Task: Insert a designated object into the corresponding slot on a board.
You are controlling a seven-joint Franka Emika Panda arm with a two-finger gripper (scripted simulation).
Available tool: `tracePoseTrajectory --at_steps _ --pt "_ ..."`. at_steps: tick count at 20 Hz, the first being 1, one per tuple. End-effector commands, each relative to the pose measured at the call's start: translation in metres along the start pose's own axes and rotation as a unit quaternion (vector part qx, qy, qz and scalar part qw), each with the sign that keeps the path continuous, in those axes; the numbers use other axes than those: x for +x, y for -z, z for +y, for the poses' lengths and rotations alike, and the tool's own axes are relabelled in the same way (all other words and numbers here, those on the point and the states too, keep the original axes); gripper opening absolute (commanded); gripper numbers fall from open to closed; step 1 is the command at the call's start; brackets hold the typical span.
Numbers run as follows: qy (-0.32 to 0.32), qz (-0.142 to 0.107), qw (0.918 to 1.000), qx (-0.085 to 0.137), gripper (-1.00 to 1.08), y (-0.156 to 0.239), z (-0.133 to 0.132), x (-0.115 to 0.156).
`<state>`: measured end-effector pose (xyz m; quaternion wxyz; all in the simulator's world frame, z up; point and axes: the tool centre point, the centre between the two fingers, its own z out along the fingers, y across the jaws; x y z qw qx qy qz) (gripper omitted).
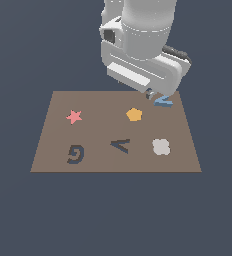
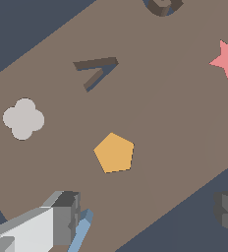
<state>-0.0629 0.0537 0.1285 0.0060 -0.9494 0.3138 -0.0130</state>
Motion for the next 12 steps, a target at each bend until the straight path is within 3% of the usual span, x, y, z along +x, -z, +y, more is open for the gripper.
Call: tracePoseTrajectory --at_steps 1,6,12 --pt "-0.038 0.000 0.9993 -0.001 1.00 -0.007 -0.003 -0.011" --pt "-0.110 -0.001 0.9939 -0.004 1.00 -0.022 -0.012 -0.032" --pt "-0.197 -0.003 0.9804 -0.007 1.00 -0.040 -0.027 -0.055"
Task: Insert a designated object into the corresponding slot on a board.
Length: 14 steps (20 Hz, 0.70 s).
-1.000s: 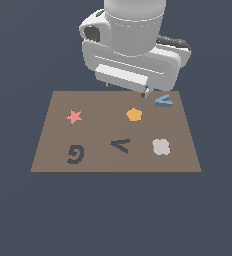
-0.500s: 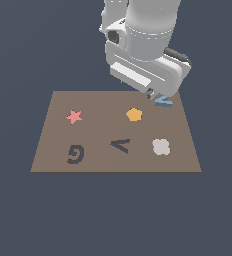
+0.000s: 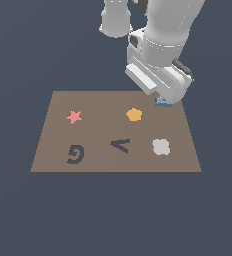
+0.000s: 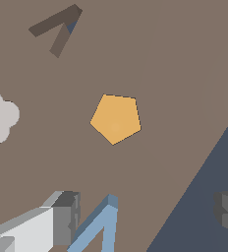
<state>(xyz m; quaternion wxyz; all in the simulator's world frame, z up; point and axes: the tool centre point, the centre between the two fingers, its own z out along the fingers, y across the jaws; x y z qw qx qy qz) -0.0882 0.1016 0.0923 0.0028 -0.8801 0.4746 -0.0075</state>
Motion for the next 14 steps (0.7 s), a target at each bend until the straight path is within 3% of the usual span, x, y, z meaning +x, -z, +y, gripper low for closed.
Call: tracePoseTrajectory --at_steps 1,14 --pt "-0.036 0.000 0.9993 -0.001 1.00 -0.007 -0.003 -0.011" --pt "-0.167 -0.003 0.9859 -0.006 1.00 -0.034 -0.024 -0.047"
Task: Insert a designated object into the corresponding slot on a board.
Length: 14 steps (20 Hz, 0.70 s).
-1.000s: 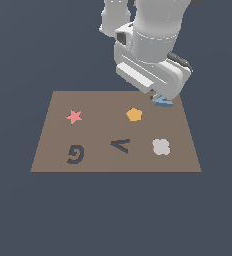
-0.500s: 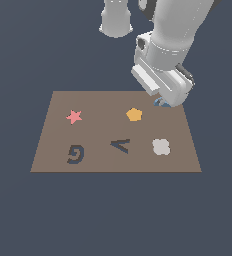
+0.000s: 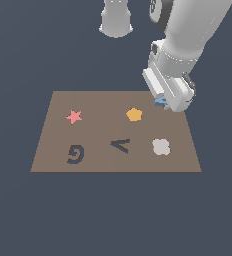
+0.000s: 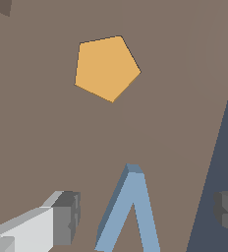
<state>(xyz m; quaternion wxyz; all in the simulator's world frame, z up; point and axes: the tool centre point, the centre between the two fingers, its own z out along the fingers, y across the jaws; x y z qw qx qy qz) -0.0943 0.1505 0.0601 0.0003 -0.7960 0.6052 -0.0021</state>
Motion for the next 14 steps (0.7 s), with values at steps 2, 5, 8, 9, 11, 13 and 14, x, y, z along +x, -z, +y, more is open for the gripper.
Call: tracePoseTrajectory --at_steps 2,5,8,9,11,13,14 --pt "-0.025 -0.001 0.9997 -0.001 1.00 -0.0050 -0.0030 -0.0072" --pt "-0.040 -0.001 0.9992 -0.001 1.00 -0.0080 -0.0051 -0.0115" --pt "-0.049 -0.001 0.9988 -0.002 1.00 -0.0099 -0.0065 -0.0142" --pt "-0.051 -0.001 0.9987 -0.002 1.00 -0.0103 -0.0068 -0.0147" --pt "-0.053 -0.001 0.9986 -0.002 1.00 -0.0107 -0.0073 -0.0152" --pt "-0.053 -0.001 0.9986 -0.002 1.00 -0.0105 -0.0075 -0.0150" --pt "-0.052 -0.001 0.9986 -0.002 1.00 -0.0103 -0.0074 -0.0146"
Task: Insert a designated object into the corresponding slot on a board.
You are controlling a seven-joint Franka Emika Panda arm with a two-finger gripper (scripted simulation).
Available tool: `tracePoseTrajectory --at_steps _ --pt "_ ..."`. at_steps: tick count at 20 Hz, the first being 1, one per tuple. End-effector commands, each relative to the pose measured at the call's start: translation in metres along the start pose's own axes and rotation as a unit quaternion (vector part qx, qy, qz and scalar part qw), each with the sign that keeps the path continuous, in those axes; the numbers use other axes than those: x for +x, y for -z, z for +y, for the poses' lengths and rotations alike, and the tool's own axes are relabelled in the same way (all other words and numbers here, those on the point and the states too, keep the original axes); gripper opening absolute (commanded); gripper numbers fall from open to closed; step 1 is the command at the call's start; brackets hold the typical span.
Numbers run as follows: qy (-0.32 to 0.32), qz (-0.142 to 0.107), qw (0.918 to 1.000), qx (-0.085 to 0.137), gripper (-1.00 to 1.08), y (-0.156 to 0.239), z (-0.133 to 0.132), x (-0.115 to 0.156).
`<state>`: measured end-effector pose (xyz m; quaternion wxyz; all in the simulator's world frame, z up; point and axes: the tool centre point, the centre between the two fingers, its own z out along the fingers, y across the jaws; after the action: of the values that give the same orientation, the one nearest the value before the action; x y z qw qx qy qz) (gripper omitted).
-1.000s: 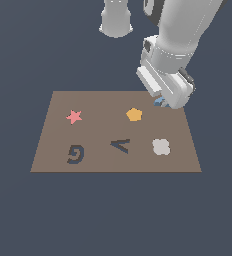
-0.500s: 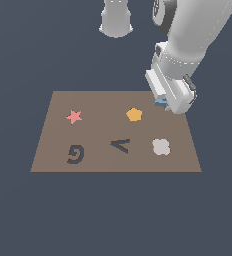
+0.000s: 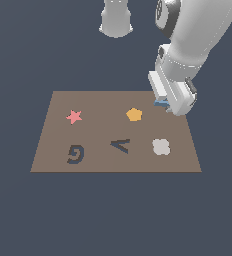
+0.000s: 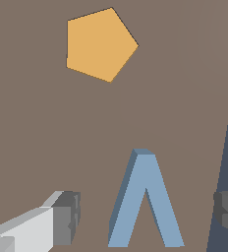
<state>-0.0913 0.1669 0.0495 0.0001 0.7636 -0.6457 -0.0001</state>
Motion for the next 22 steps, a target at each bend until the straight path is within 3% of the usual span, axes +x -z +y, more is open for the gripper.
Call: tracePoseTrajectory --at_steps 1,14,15,22 --pt "0.001 0.000 1.0000 0.000 1.00 0.000 0.000 0.001" --pt "0.001 0.000 1.0000 0.000 1.00 -0.020 0.000 0.001" --pt "0.001 0.000 1.0000 0.000 -1.00 -0.020 0.000 0.001" --pt "0.001 0.000 1.0000 0.000 -1.00 -0.020 0.000 0.001"
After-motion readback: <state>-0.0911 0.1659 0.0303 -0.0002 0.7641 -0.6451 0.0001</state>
